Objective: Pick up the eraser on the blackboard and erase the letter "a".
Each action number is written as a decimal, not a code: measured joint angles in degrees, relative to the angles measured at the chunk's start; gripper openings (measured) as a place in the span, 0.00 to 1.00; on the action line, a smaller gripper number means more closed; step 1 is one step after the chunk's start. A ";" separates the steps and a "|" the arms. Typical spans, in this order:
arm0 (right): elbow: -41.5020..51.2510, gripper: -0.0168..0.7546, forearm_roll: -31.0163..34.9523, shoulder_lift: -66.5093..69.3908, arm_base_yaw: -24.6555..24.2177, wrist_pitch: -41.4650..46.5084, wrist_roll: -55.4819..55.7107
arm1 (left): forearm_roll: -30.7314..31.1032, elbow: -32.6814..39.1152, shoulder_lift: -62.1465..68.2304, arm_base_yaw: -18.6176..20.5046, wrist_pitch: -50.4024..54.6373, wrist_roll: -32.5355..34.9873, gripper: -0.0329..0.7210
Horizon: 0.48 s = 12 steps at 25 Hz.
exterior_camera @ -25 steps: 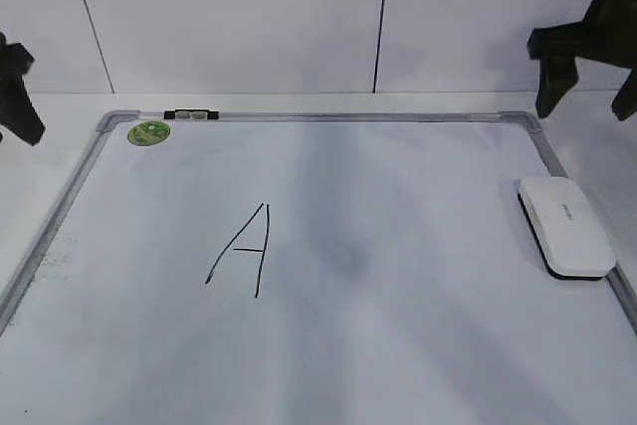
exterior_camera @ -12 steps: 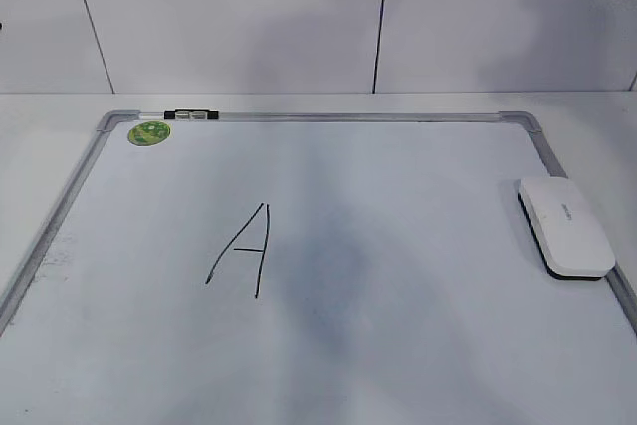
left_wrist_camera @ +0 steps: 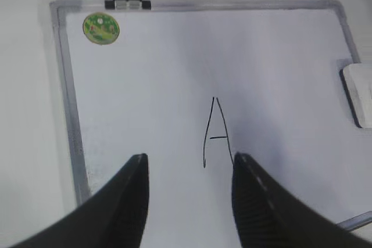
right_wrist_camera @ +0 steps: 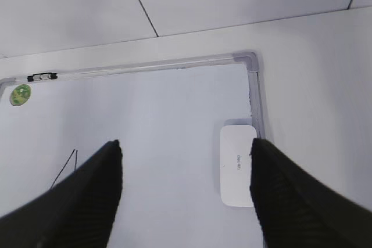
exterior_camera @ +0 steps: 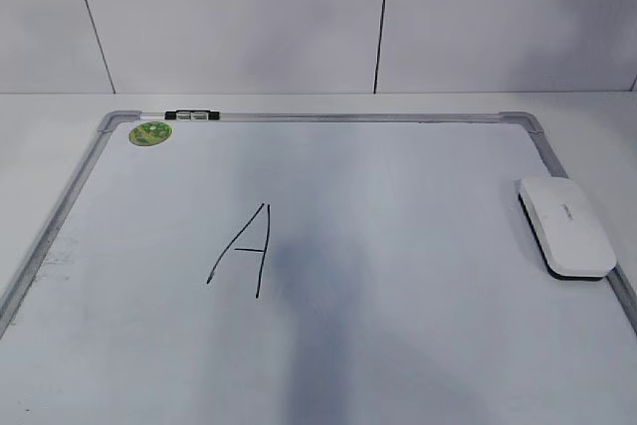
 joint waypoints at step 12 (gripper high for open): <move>19.01 0.73 -0.92 -21.18 5.49 0.66 -1.32 | 1.69 2.62 -20.63 0.00 1.42 0.20 0.44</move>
